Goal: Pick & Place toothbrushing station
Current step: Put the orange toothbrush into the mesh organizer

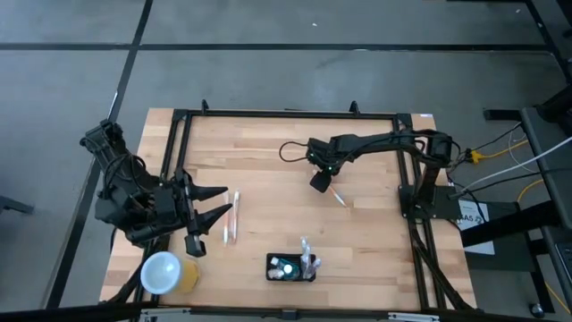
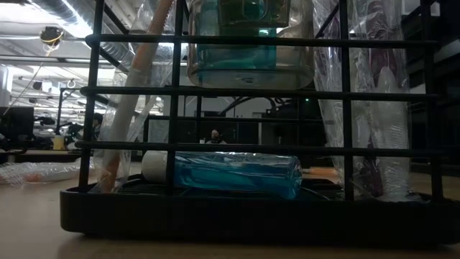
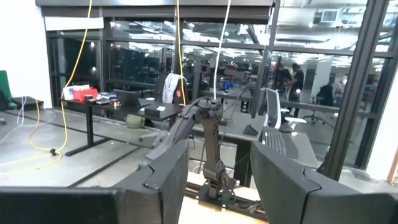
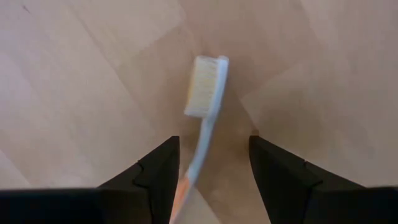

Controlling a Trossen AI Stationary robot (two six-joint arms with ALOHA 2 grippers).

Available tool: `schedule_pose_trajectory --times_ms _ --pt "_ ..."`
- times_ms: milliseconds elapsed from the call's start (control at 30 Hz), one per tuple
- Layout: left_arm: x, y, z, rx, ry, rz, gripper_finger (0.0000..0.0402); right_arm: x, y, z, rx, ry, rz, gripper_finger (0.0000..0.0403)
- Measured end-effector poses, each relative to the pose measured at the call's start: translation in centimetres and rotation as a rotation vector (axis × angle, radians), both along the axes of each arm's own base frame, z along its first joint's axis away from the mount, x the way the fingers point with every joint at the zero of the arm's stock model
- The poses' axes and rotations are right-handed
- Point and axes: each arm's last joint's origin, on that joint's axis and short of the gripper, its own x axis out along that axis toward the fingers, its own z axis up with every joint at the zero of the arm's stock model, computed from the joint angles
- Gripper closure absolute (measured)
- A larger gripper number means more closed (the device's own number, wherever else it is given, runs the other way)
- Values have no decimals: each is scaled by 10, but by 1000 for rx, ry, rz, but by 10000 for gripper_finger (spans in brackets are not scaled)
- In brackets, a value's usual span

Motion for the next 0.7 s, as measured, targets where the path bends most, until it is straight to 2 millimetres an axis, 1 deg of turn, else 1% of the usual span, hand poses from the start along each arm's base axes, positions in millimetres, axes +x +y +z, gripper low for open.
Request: schedule_pose_trajectory --times_ms 133,200,300,433,467,533,600,700 --pt "-1 1 6 23 4 5 233 -2 5 -4 -8 -14 -21 212" --pt "-2 2 8 29 4 7 233 0 8 -4 -24 -19 -22 226" --pt "-2 2 10 33 4 8 233 2 11 -4 -40 -30 -27 275" --pt "-3 1 10 32 4 2 233 7 15 -4 -46 -76 17 375" --pt "-4 1 10 33 4 -2 233 9 17 -4 -36 -97 32 386" --pt "-6 -1 10 30 9 -2 233 12 20 -1 4 -142 37 388" --pt "-8 -3 10 30 19 5 233 14 27 8 31 -199 48 390" --pt "-13 -6 10 33 37 17 233 17 42 43 -9 -362 55 396"
